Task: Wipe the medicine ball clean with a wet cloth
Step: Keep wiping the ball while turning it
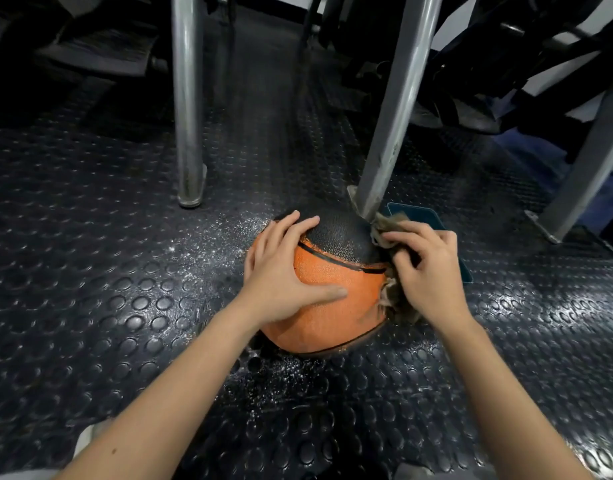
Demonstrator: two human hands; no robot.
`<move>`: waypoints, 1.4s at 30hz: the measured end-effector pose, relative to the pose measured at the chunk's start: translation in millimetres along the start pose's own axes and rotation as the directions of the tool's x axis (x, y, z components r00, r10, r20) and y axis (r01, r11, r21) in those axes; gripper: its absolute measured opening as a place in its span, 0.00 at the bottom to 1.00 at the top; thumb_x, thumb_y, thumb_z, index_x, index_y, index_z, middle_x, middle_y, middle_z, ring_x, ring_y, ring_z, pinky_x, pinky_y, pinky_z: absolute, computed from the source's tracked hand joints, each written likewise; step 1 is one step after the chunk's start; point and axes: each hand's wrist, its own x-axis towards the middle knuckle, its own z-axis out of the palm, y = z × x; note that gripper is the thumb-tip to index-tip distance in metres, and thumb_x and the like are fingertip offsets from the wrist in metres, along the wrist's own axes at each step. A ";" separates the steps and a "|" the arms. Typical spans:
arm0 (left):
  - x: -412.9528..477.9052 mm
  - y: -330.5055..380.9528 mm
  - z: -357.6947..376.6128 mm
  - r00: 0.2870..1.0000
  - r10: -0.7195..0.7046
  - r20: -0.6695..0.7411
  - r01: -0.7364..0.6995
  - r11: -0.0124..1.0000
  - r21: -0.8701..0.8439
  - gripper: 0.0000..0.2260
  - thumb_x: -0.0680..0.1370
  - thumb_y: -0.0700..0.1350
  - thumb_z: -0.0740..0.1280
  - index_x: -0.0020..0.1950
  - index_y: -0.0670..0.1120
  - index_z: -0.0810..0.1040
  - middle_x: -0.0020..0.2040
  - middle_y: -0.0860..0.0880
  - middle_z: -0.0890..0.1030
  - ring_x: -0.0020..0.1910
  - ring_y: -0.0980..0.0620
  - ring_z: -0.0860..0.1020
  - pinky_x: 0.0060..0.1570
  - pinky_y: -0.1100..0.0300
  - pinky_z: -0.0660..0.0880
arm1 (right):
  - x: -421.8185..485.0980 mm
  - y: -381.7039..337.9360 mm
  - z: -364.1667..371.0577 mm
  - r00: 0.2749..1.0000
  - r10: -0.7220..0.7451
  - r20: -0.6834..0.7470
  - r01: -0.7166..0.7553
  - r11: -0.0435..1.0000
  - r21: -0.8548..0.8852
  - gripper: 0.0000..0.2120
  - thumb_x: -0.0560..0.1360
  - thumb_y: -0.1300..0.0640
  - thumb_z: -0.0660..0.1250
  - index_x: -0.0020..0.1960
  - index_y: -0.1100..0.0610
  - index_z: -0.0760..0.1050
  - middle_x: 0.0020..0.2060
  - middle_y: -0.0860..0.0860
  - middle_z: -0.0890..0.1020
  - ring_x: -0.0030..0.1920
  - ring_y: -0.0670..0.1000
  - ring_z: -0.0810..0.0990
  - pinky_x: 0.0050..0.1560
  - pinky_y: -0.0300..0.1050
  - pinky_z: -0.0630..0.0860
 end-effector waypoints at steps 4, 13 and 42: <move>-1.0 -3.4 2.5 1.000 0.002 -0.025 -0.002 1.000 0.014 0.44 0.58 0.66 0.75 0.67 0.70 0.54 0.75 0.62 0.52 0.74 0.57 0.48 0.73 0.44 0.47 | -7.5 -34.3 13.7 0.961 -0.270 0.065 0.262 0.960 0.103 0.17 0.72 0.58 0.56 0.52 0.53 0.82 0.57 0.39 0.75 0.55 0.49 0.65 0.58 0.40 0.60; -4.3 -2.0 6.9 1.000 0.022 -0.019 -0.021 0.999 0.026 0.42 0.57 0.69 0.71 0.66 0.72 0.52 0.74 0.66 0.49 0.74 0.62 0.44 0.72 0.48 0.43 | 9.2 6.5 13.8 0.990 0.125 0.060 -0.131 0.986 0.107 0.19 0.74 0.69 0.59 0.54 0.51 0.80 0.55 0.39 0.75 0.57 0.55 0.72 0.55 0.36 0.60; -7.4 -3.7 11.7 0.997 0.023 -0.075 -0.020 0.999 0.034 0.43 0.54 0.73 0.63 0.67 0.71 0.52 0.74 0.65 0.51 0.72 0.63 0.46 0.72 0.50 0.44 | -1.2 -26.2 10.7 0.995 -0.005 0.103 -0.008 0.993 0.119 0.15 0.76 0.66 0.61 0.56 0.54 0.81 0.53 0.39 0.74 0.52 0.47 0.64 0.54 0.22 0.55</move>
